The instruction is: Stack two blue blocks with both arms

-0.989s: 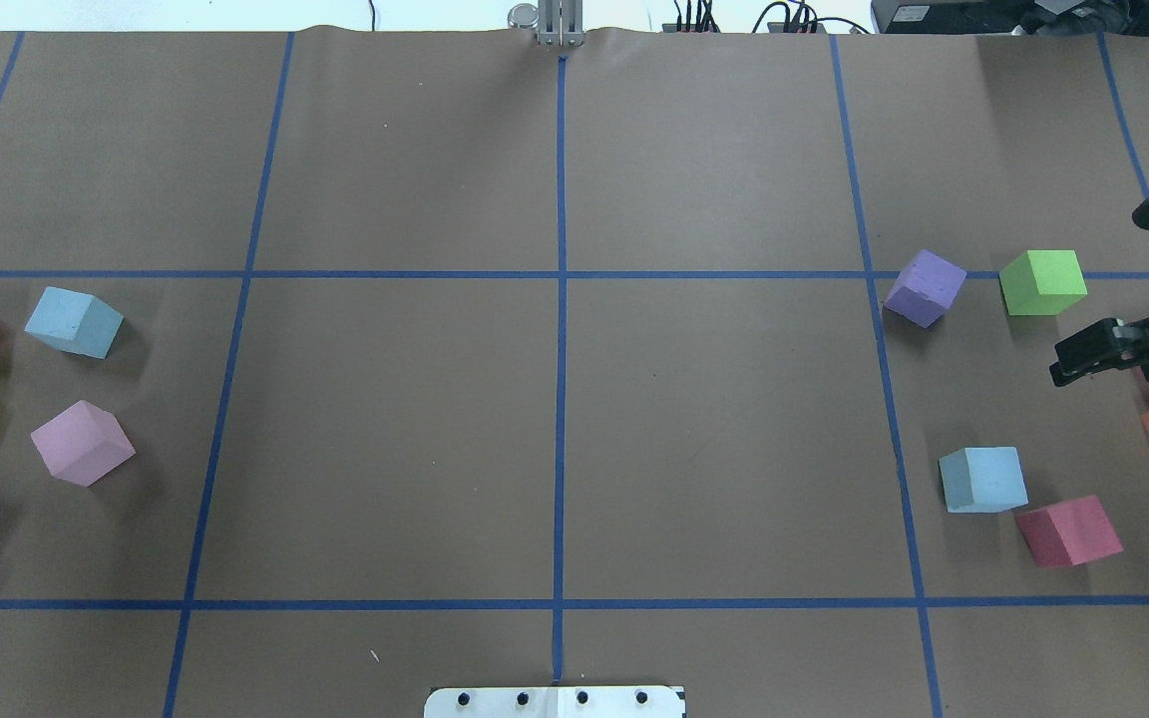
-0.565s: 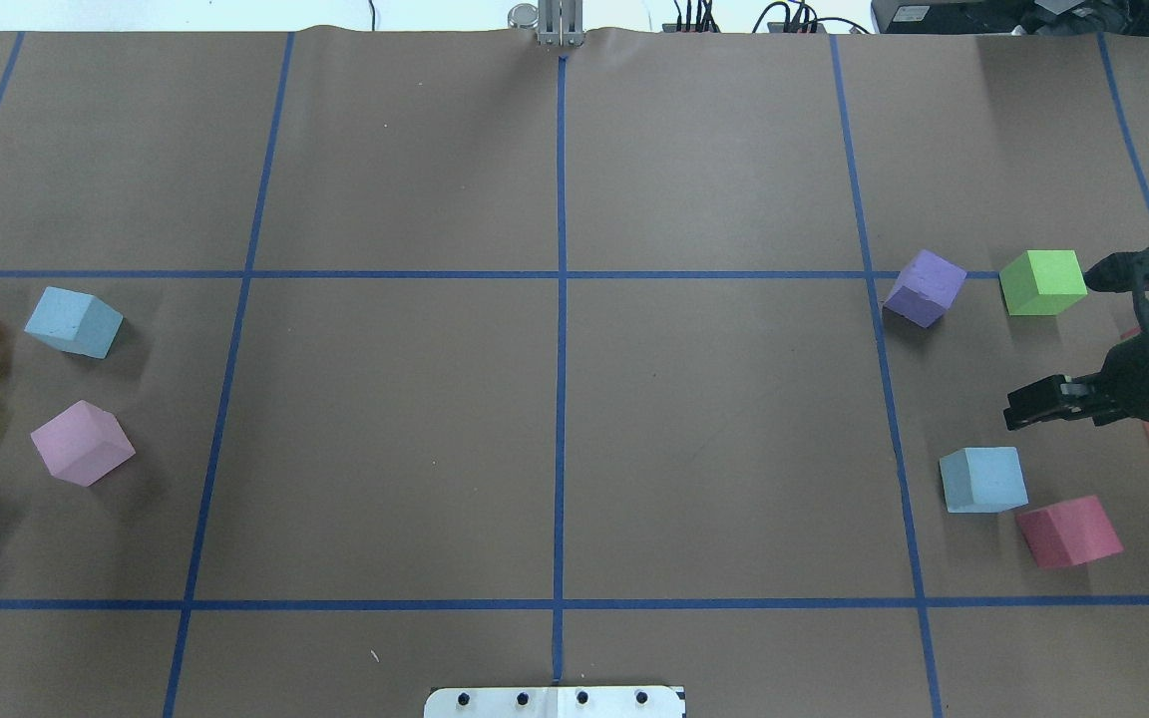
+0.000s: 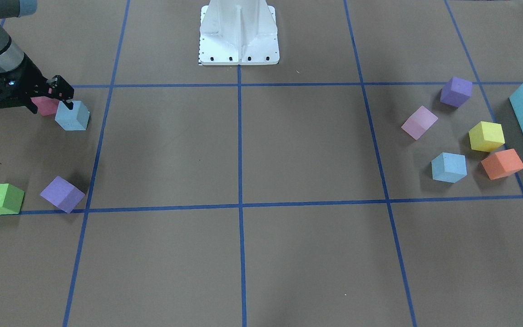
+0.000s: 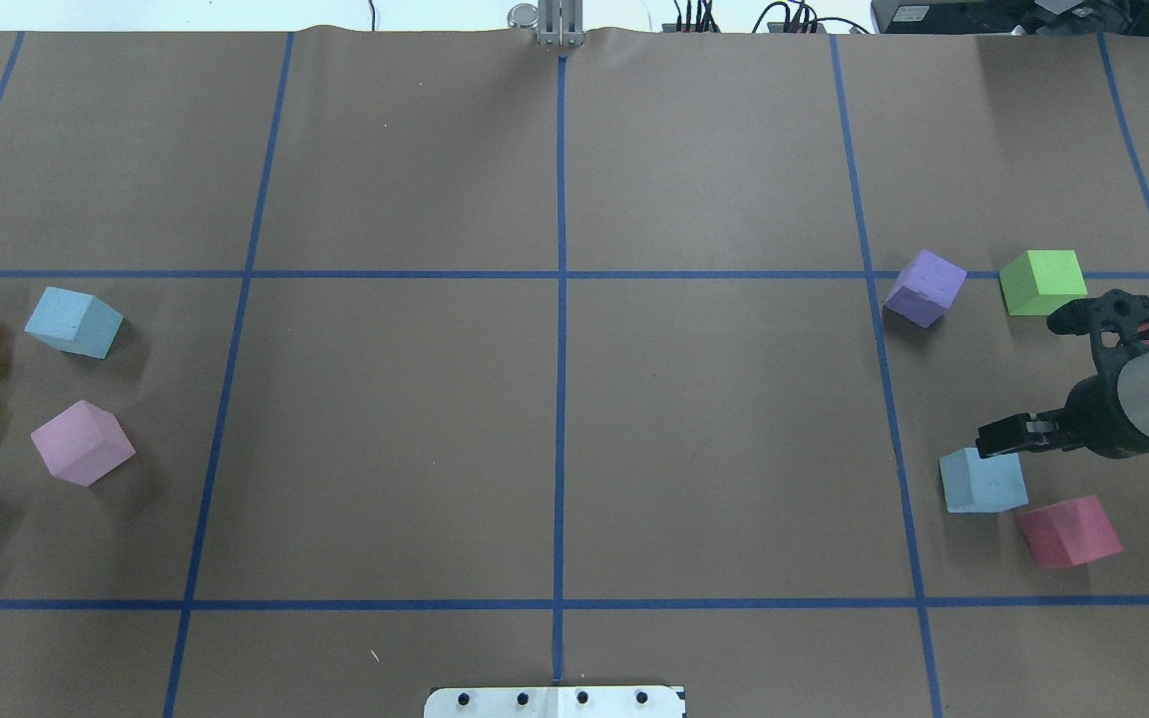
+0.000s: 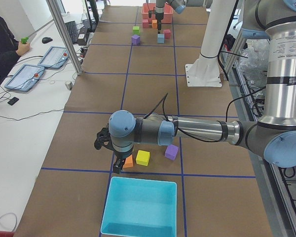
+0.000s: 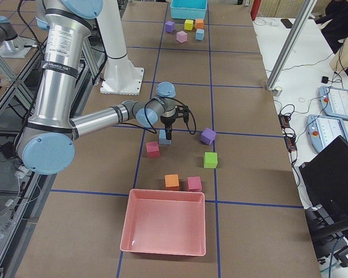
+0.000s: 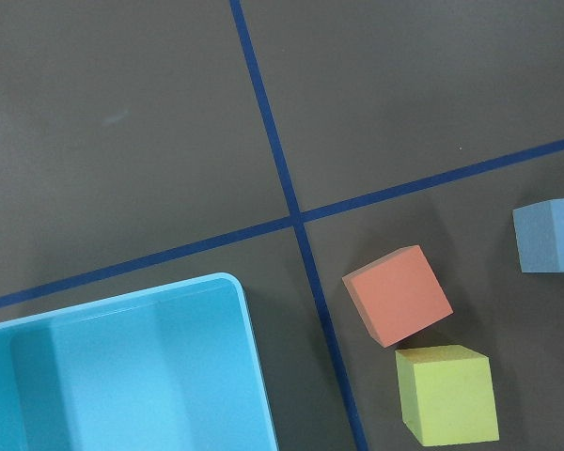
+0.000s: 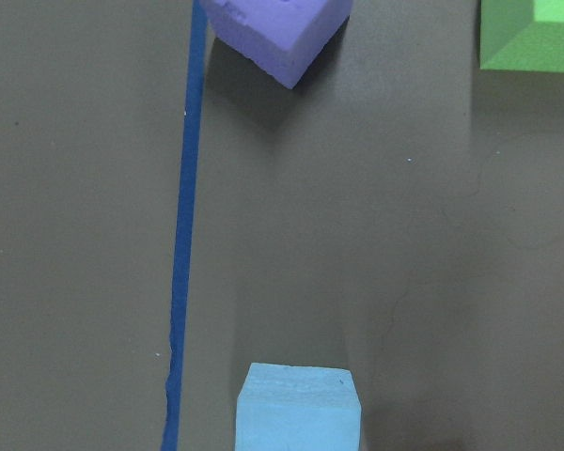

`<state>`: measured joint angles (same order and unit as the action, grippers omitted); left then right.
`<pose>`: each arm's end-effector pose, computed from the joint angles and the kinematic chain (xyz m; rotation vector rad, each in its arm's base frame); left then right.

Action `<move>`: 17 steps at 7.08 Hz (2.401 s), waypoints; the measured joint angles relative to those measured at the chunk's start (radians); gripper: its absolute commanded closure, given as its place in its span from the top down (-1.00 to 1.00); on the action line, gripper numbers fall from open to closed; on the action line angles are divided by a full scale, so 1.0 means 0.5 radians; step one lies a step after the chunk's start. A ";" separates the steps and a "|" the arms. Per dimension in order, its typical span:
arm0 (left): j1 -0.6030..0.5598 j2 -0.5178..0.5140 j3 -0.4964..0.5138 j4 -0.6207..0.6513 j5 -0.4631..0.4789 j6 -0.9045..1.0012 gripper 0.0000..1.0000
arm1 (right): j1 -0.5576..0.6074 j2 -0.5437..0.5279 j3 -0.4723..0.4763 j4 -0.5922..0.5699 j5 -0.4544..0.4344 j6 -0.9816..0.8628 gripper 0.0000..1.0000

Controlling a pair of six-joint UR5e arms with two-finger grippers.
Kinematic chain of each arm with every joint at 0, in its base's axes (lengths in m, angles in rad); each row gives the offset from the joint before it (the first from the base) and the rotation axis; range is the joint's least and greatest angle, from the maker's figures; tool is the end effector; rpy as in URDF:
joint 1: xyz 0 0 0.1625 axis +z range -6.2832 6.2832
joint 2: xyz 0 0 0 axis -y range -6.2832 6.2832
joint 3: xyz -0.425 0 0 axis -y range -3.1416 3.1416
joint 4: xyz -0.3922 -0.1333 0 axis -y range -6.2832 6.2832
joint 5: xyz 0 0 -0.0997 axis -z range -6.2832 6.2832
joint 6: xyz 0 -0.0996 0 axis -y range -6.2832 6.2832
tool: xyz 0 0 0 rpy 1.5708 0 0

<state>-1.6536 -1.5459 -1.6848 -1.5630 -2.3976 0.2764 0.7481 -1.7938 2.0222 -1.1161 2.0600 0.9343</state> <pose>-0.0999 -0.4783 0.6116 0.2235 0.8010 0.2159 -0.2496 -0.3497 0.4934 0.0654 -0.8142 -0.0617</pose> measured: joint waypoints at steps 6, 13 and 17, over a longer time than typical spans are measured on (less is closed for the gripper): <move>0.000 0.015 0.002 -0.006 0.000 0.009 0.96 | -0.134 0.018 -0.069 0.045 -0.121 0.069 1.00; 0.000 0.016 0.005 -0.009 0.003 0.012 0.96 | -0.241 0.023 -0.129 0.070 -0.197 0.233 1.00; 0.000 0.015 0.002 -0.009 0.003 0.014 0.96 | -0.259 0.022 -0.251 0.279 -0.197 0.355 1.00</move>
<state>-1.6536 -1.5386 -1.6840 -1.5677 -2.3961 0.2834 0.6186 -1.7827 1.8966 -0.9767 1.9614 1.1116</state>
